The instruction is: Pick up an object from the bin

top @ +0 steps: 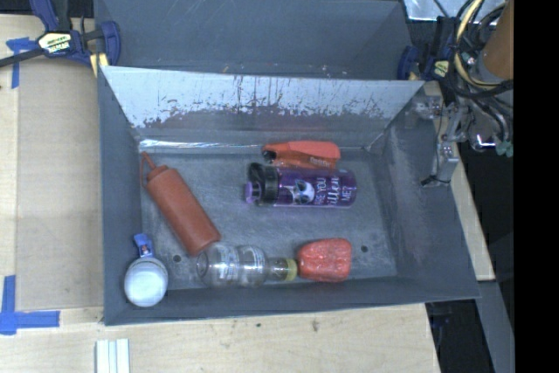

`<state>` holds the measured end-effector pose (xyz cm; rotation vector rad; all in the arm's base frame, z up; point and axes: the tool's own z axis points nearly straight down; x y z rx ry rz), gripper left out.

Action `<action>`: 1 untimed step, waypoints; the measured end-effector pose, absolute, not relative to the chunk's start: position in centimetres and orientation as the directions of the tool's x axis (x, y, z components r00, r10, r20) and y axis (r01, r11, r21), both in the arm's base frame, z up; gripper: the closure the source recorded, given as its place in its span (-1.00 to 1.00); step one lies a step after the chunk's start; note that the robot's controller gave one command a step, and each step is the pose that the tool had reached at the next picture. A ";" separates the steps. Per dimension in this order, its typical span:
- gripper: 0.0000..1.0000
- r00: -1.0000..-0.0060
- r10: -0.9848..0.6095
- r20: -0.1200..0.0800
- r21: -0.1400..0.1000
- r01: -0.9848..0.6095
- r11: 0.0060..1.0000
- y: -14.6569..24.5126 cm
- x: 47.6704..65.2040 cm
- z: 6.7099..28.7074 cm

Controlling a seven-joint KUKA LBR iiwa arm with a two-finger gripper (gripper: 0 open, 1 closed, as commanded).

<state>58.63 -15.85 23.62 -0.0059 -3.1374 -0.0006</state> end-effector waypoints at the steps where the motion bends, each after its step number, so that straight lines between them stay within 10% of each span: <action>1: -1.00 -1.000 0.000 -0.005 -0.001 0.000 1.000 -15.8 58.8 24.1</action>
Offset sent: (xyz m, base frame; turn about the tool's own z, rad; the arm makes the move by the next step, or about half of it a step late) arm 0.0368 0.1053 -0.1662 -0.1213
